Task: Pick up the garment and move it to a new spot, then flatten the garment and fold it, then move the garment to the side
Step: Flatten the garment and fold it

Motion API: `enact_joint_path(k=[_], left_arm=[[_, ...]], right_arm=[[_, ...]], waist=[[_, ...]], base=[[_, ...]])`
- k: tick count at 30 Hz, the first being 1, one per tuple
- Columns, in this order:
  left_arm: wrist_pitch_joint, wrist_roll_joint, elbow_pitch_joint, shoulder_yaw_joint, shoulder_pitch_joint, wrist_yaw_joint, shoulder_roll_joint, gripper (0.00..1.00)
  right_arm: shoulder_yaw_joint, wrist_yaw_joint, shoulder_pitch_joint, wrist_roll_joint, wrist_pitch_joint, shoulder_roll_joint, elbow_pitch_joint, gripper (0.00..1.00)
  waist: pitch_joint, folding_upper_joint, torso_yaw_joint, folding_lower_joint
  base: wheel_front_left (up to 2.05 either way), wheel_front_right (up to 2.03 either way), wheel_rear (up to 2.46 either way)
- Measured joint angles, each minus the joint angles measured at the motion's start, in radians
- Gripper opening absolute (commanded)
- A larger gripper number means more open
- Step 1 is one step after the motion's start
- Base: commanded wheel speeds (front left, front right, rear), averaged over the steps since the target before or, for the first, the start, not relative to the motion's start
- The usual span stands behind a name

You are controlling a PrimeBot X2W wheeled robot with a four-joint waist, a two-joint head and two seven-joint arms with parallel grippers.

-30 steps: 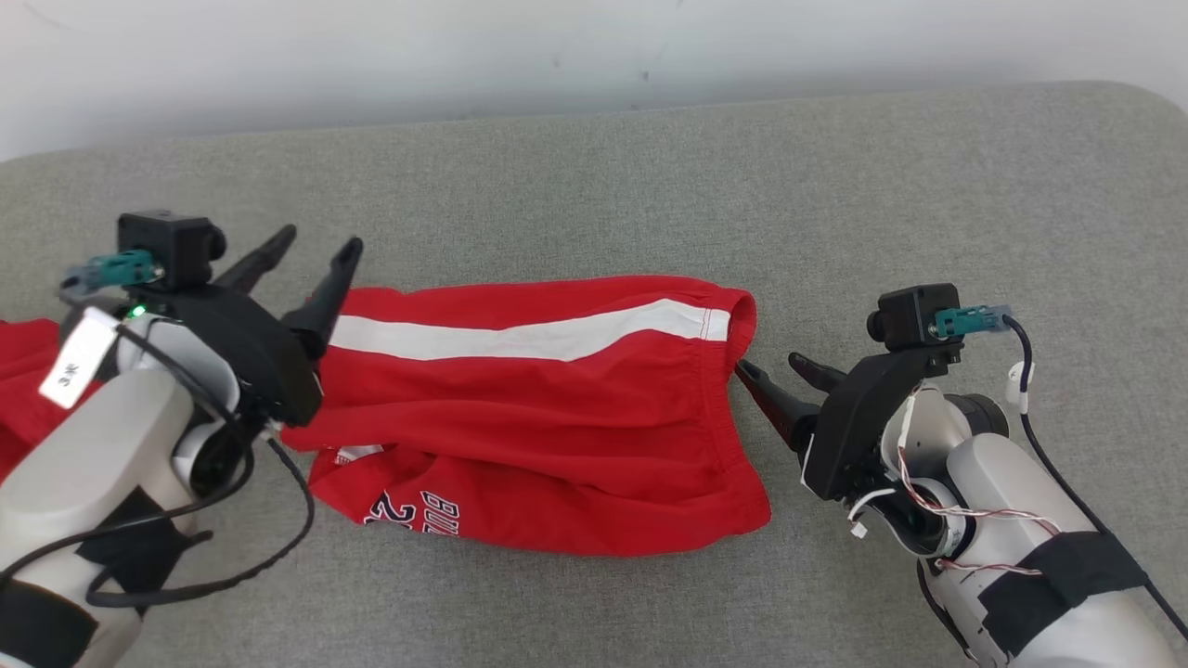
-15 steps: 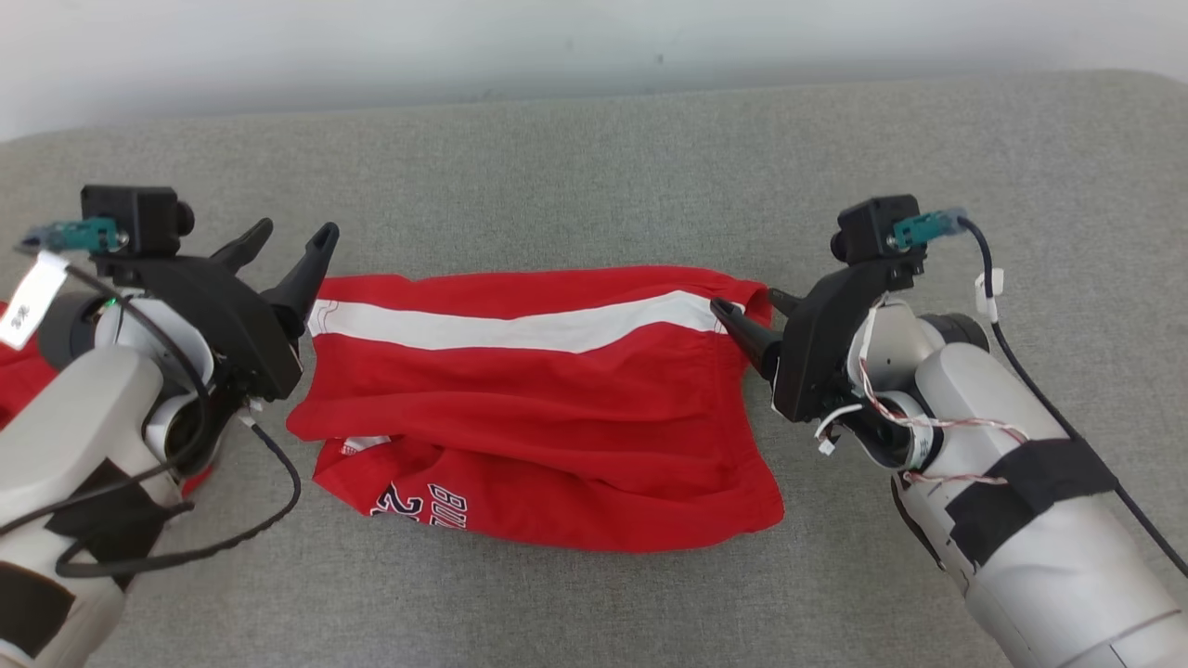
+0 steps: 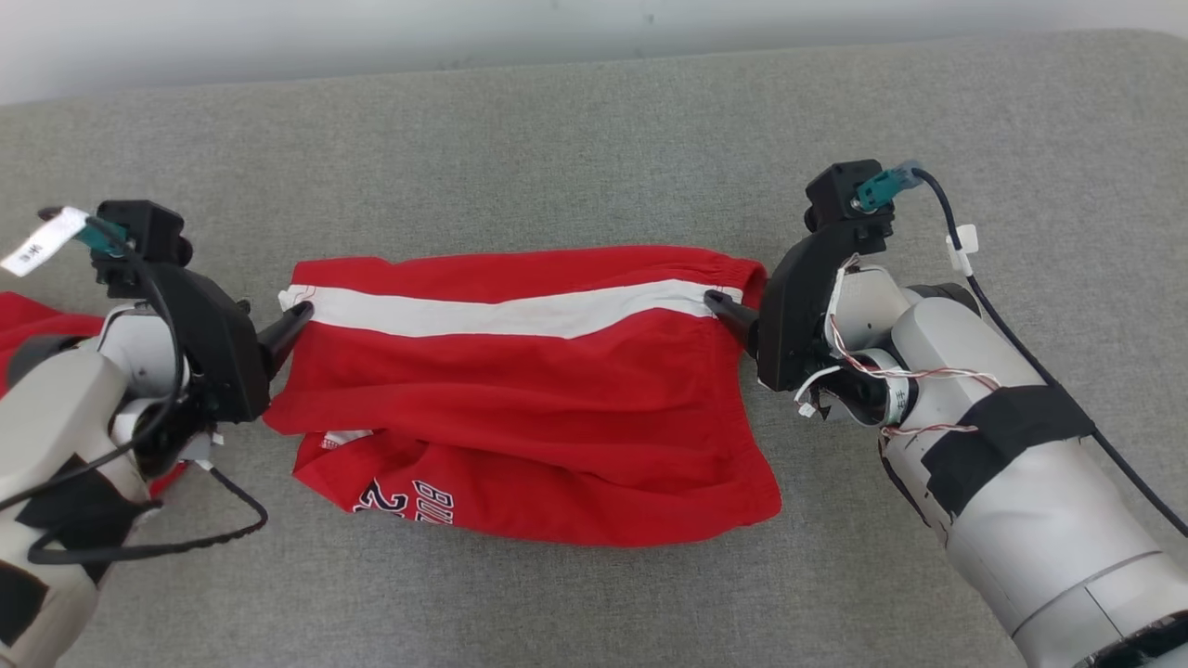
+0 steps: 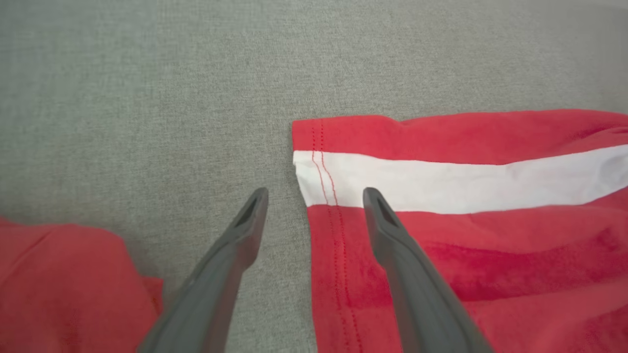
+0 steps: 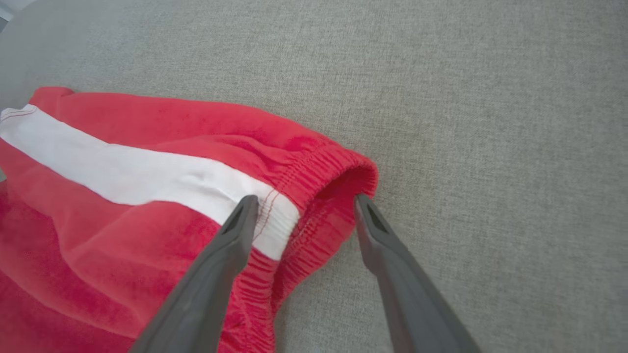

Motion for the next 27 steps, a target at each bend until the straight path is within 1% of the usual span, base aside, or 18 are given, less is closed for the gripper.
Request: enact_joint_path(k=[4,12,13,14,15,16,20,22,27], left_arm=[[0.055,-0.023,0.028,-0.003,-0.023,0.000,-0.001,1.00],[0.128,-0.052,0.048,-0.011,-0.037,0.000,-0.021,1.00],[0.133,-0.052,0.047,-0.014,-0.037,0.000,-0.020,1.00],[0.133,-0.052,0.047,-0.015,-0.037,0.000,-0.020,0.75],[0.131,-0.052,0.049,-0.014,-0.038,0.000,-0.020,0.09],[0.131,-0.052,0.047,-0.017,-0.040,0.000,-0.018,0.00],[0.128,-0.052,0.042,-0.022,-0.067,0.000,-0.006,0.00],[0.121,-0.052,0.041,-0.023,-0.076,0.000,-0.005,0.00],[0.115,-0.053,0.034,-0.026,-0.079,0.000,-0.005,0.00]], right_arm=[[0.018,0.000,-0.028,-0.003,0.017,0.007,0.035,1.00],[0.041,0.000,-0.054,-0.002,0.044,0.012,0.091,1.00],[0.042,0.000,-0.054,0.002,0.044,0.013,0.094,0.88],[0.044,0.002,-0.054,0.008,0.044,0.013,0.097,0.27],[0.045,0.006,-0.055,0.014,0.047,0.013,0.100,0.00],[0.045,0.009,-0.057,0.018,0.048,0.014,0.105,0.00],[0.050,0.011,-0.080,0.023,0.050,0.017,0.115,0.00],[0.051,0.018,-0.091,0.031,0.049,0.017,0.119,0.00],[0.076,0.019,-0.099,0.055,0.035,0.017,0.118,0.00]], waist=[[0.009,0.0000,-0.009,-0.0001],[0.024,0.0000,-0.014,-0.0001],[0.025,0.0000,-0.014,-0.0001],[0.026,0.0000,-0.014,-0.0001],[0.027,0.0000,-0.013,-0.0001],[0.028,0.0000,-0.013,-0.0001],[0.033,0.0000,-0.011,-0.0001],[0.035,0.0000,-0.011,-0.0001],[0.036,0.0000,-0.007,-0.0001]], base=[[0.00,0.00,0.00],[0.00,0.00,0.00],[0.00,0.00,0.00],[0.00,0.00,0.00],[0.00,0.00,0.00],[0.00,0.00,0.00],[0.00,0.00,0.00],[0.00,0.00,0.00],[0.00,0.00,0.00]])
